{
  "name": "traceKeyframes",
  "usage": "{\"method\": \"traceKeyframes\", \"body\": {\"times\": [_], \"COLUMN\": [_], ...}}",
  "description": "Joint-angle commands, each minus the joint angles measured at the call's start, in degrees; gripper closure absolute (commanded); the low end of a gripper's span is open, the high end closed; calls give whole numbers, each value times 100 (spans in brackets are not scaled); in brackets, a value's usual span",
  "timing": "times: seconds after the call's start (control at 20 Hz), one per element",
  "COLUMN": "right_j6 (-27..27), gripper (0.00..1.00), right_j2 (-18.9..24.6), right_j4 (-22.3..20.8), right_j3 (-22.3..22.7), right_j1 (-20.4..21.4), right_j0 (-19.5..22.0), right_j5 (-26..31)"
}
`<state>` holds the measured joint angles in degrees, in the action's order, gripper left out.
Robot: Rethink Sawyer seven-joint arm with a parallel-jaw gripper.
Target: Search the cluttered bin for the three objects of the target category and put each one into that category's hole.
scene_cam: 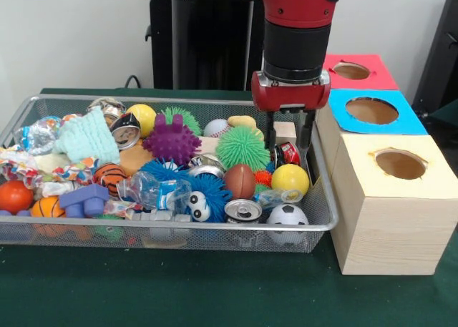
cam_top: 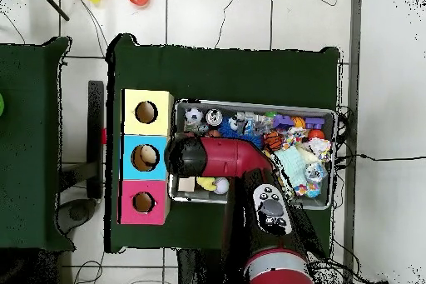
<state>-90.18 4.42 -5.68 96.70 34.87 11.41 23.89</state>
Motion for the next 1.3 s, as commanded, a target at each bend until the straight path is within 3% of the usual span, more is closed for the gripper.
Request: {"method": "traceKeyframes", "body": {"times": [0.05,0.3,0.75,1.3], "right_j6": [-627,-752,-716,-541], "gripper": [0,0,0,0], "right_j2": [519,486,471,595], "right_j4": [83,69,13,59], "right_j3": [294,242,-278,-854], "right_j1": [-150,-257,-820,-1188], "right_j0": [79,50,-4,-28], "right_j5": [31,-275,-574,-502]}}
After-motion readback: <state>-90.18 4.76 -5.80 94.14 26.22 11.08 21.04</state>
